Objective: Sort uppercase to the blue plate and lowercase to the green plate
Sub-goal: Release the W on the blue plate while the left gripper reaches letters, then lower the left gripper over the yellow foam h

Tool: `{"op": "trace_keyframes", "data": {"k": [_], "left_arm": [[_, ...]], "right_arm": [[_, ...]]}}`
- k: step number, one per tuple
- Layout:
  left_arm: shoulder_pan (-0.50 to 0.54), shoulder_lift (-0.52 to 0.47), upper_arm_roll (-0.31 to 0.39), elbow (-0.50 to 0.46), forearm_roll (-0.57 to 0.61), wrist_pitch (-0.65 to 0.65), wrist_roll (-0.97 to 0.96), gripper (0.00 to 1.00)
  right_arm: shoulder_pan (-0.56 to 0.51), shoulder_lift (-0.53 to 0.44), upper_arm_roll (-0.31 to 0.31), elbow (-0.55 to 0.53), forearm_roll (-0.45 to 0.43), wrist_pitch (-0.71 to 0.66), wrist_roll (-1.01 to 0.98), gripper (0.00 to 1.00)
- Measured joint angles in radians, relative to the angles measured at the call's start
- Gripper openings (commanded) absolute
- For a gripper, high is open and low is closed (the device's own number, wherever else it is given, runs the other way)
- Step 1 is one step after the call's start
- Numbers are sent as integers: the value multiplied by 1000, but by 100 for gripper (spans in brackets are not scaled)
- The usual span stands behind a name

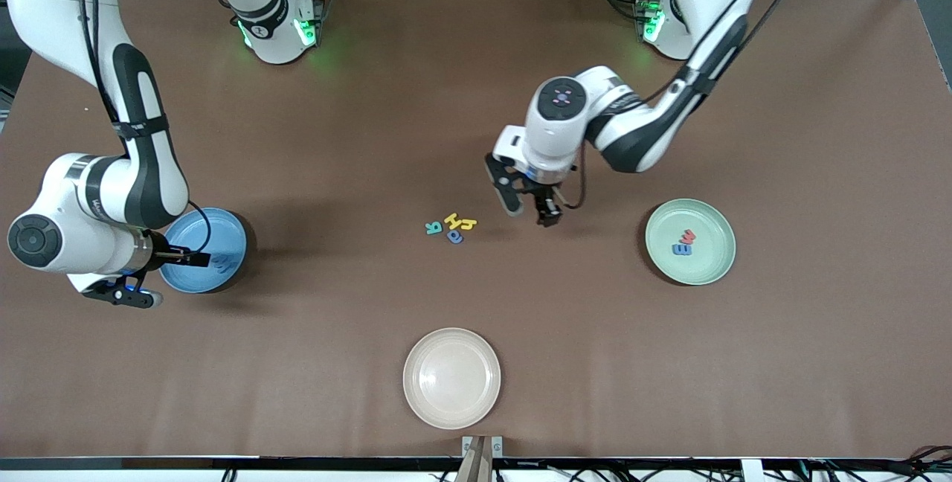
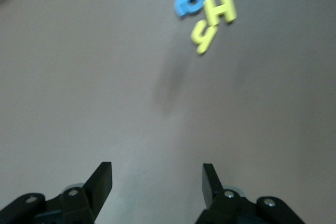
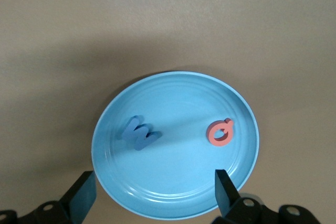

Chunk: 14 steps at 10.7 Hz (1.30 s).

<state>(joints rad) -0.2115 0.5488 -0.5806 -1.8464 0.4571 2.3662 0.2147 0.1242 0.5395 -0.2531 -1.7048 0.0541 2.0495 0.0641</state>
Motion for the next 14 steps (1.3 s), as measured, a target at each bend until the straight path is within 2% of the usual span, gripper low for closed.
{"op": "trace_keyframes", "data": {"k": [2,5,8,14], "left_arm": [[-36,59,0,35,32,16,0,79],[-37,133,9,109,35,37,96,75],[-44,201,8,177,35,59,146,76],[-86,269,8,219,30,149,147,77]], "right_arm": [[1,1,1,4,0,1,0,100],[0,1,1,7,-1,1,-1,100],[0,1,1,14,-2,1,-4,100],[8,1,9,38,-2,-26,-8,100]]}}
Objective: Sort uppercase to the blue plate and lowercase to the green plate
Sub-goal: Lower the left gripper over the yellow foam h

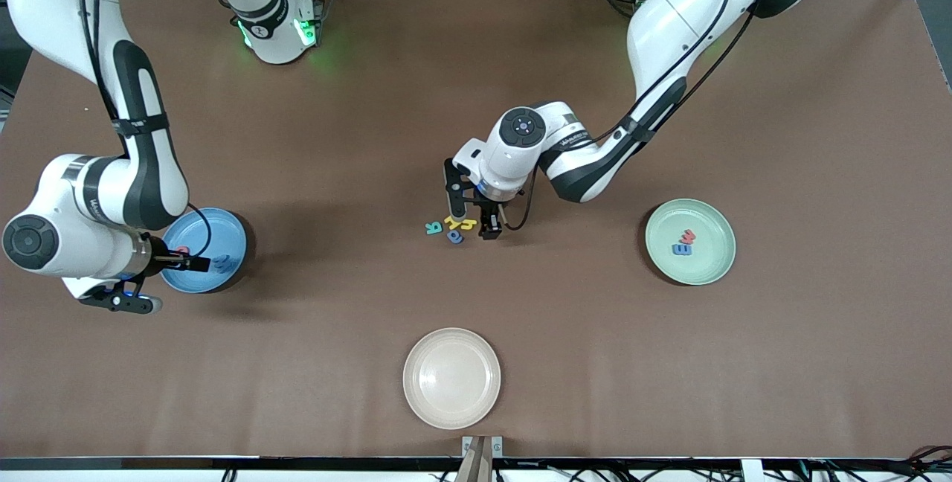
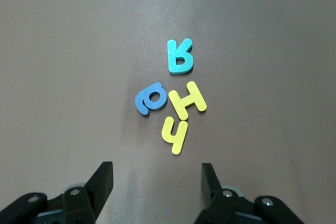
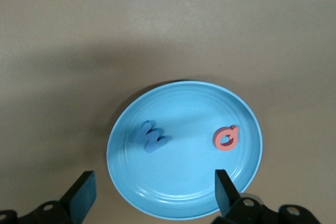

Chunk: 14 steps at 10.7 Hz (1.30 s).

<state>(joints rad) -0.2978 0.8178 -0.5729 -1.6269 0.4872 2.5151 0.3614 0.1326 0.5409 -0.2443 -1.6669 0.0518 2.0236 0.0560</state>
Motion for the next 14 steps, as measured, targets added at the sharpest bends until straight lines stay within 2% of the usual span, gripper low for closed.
{"op": "trace_keyframes", "data": {"k": [6,10,14], "left_arm": [[-2,59,0,15,-34,61,-4,75],[-40,76,8,16,-35,88,-9,73],[-69,90,56,24,-35,121,-7,72]], "right_arm": [[0,0,-1,0,0,-3,-1,100],[-2,0,-2,0,-1,-3,-1,100],[-2,0,-2,0,-1,-3,-1,100]]}}
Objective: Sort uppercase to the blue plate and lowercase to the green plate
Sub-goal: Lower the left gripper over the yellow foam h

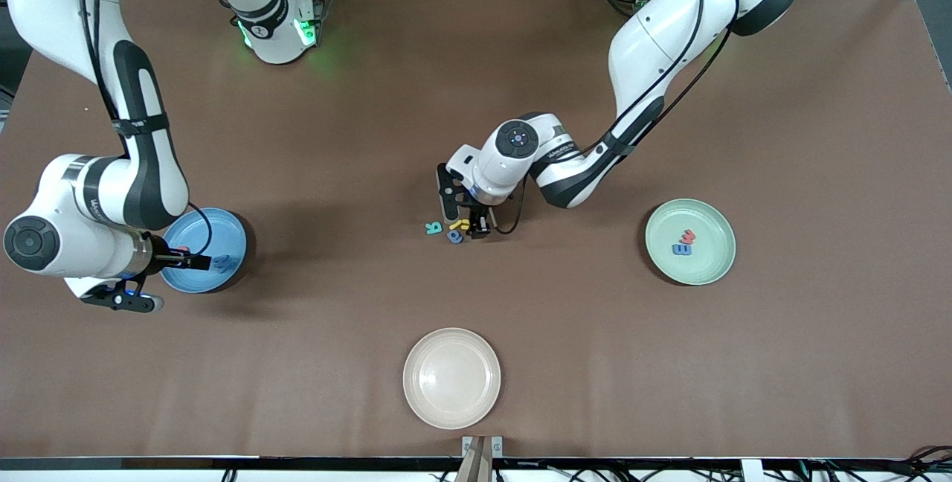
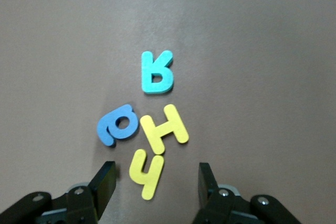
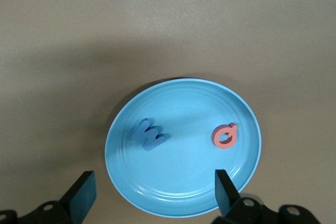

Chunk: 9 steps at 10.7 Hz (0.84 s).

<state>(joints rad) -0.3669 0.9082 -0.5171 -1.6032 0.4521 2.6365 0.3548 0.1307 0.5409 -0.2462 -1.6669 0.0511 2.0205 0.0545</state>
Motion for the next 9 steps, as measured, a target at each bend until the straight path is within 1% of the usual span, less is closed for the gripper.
{"op": "trace_keyframes", "data": {"k": [3,6,8,9], "left_arm": [[-8,2,2,8,0,0,-1,68],[-9,9,5,9,0,5,-1,66],[-9,13,6,9,0,14,-1,60],[-10,13,6,9,0,15,-1,54]], "right_arm": [[0,0,0,0,0,0,0,100],[0,0,0,0,0,0,0,100],[1,0,1,0,0,0,0,100],[-1,0,0,0,0,0,-1,100]]}}
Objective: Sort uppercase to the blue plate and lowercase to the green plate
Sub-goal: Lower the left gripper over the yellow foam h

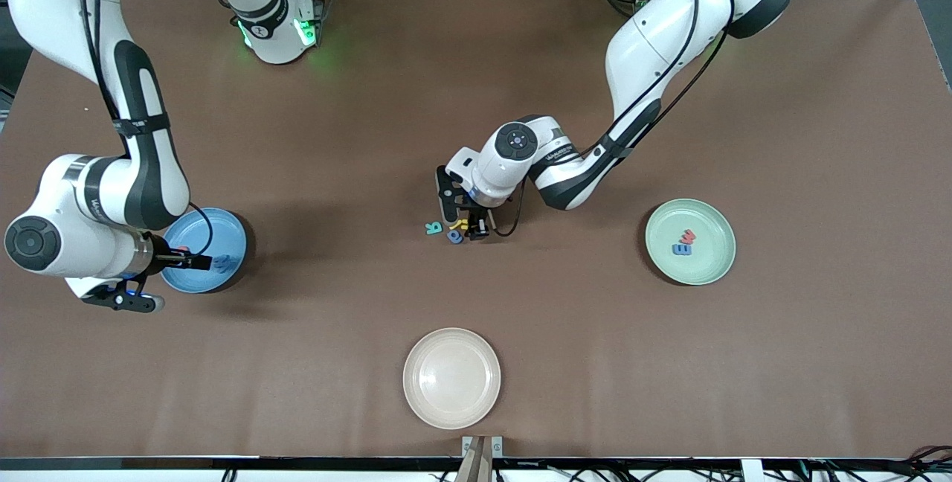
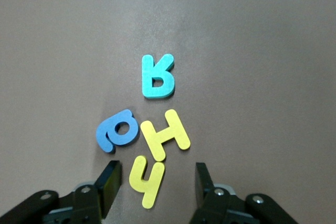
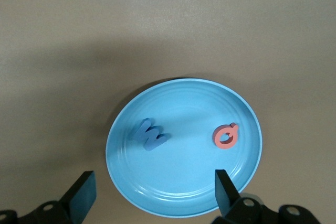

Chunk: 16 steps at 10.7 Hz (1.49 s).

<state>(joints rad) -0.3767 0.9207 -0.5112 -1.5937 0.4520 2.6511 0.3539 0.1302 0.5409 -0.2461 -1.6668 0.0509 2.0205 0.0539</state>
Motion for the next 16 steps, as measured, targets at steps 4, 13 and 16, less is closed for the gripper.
{"op": "trace_keyframes", "data": {"k": [4,13,16], "left_arm": [[-2,-1,-1,4,0,1,0,44],[-2,-2,0,4,-2,3,7,18],[-2,-2,9,5,-2,18,7,5]], "right_arm": [[-7,0,-2,0,0,0,-4,100],[-7,0,-3,0,0,1,-4,100],[-9,2,-5,0,-1,1,-6,100]]}}
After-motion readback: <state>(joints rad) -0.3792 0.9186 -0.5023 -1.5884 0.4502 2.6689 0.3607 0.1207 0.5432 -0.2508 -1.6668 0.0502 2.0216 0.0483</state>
